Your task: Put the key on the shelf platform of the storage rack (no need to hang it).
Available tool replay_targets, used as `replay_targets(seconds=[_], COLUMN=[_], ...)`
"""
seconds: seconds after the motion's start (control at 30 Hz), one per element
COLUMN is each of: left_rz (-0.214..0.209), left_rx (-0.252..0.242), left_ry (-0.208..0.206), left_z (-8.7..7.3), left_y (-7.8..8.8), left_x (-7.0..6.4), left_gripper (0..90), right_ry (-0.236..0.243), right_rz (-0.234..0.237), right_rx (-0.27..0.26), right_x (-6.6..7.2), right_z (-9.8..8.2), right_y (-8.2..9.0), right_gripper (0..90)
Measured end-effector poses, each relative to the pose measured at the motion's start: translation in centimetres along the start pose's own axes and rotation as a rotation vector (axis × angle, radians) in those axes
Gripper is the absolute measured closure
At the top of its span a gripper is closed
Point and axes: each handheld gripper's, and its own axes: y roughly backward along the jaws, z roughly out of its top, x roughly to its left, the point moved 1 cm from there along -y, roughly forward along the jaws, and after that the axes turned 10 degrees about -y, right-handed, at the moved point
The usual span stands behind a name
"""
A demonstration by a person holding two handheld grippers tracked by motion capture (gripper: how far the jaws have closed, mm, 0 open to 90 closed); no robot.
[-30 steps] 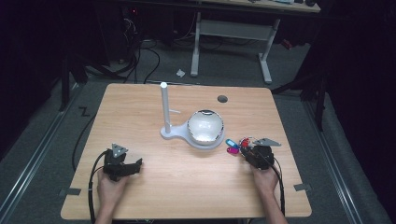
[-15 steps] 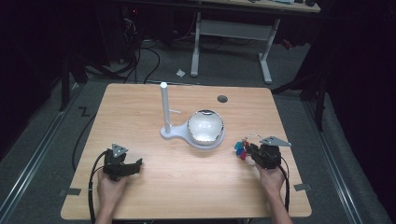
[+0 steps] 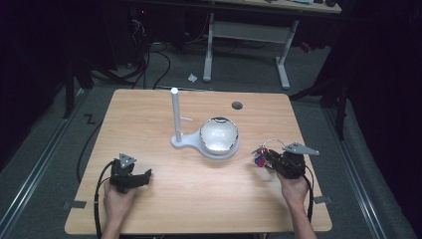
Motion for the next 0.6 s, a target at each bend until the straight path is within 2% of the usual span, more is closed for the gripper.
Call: replay_targets(seconds=[0.27,0.6], left_rz=[0.000,-0.002], left_rx=[0.000,-0.001], left_ry=[0.000,-0.004], left_z=[0.0,0.0], left_y=[0.0,0.0], left_x=[0.0,0.0], left_gripper=[16.5,16.5], right_ry=[0.008,0.037], right_rz=[0.024,0.069], right_rx=[-0.024,-0.048], right_x=[0.4,1.6], right_z=[0.9,2.6], right_y=[0.9,1.9], right_gripper=[79.9,80.0])
